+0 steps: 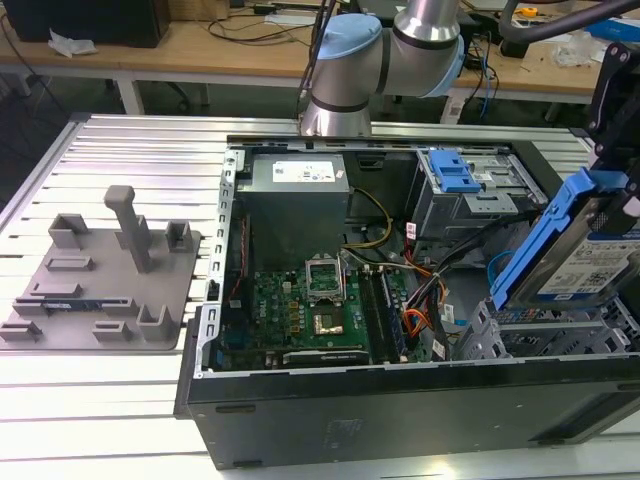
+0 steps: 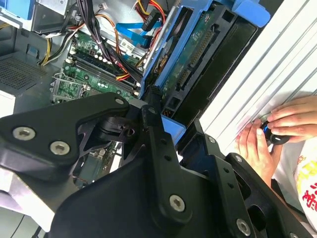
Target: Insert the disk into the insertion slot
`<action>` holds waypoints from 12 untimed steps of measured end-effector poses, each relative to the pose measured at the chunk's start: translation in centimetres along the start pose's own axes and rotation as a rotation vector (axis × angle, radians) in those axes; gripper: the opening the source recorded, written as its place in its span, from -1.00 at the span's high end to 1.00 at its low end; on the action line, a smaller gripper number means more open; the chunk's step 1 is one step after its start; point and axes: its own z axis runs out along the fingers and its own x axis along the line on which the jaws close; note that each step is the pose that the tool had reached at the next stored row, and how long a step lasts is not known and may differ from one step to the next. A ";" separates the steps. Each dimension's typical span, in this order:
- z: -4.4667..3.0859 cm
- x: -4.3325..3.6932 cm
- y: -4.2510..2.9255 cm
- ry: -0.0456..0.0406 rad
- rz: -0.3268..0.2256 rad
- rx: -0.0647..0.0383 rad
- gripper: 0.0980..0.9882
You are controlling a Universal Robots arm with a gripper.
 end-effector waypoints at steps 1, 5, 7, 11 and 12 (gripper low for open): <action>0.02 0.00 -0.01 0.0001 0.000 0.000 0.40; 0.21 0.03 -0.01 0.0001 0.000 0.000 0.40; 0.34 0.04 -0.01 0.0001 0.000 0.000 0.40; 0.59 0.07 -0.02 0.0001 0.000 -0.001 0.40; 0.62 0.07 -0.02 0.0001 0.000 -0.001 0.40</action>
